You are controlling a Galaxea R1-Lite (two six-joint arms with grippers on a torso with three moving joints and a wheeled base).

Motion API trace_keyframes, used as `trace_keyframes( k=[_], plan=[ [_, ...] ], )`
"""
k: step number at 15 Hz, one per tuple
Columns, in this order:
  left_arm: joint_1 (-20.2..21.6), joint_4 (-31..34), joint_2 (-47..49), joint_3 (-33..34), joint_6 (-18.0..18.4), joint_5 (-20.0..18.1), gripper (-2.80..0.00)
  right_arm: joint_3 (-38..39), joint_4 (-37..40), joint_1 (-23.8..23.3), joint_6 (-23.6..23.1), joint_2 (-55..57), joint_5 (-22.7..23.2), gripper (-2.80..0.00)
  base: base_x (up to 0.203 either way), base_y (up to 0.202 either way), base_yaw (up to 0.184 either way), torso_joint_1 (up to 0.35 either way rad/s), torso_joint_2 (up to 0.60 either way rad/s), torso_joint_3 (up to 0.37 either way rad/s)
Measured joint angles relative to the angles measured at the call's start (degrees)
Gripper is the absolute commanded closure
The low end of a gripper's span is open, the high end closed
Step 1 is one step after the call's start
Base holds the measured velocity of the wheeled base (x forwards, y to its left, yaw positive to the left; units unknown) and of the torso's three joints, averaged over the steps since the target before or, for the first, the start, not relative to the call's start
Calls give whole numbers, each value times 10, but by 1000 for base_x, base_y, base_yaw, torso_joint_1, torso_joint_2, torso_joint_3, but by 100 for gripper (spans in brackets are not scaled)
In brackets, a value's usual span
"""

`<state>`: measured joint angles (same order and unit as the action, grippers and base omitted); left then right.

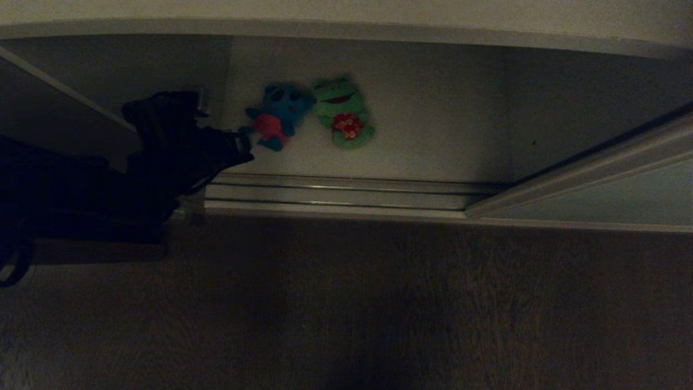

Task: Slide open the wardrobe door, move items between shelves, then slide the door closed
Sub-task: Place the blue doll on the higher shelf

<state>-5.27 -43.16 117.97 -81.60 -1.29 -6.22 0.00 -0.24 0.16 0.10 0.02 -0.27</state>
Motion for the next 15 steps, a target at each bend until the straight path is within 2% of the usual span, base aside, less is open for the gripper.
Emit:
trace_keyframes(
  k=[7,15],
  plan=[
    [-7,6,89,-101,-5,-1,-280,0,0,0,0,0,0,0,0,0,0,0,0,0],
    [-13,-3,158,-154,-3,1,-280,0,0,0,0,0,0,0,0,0,0,0,0,0]
  ],
)
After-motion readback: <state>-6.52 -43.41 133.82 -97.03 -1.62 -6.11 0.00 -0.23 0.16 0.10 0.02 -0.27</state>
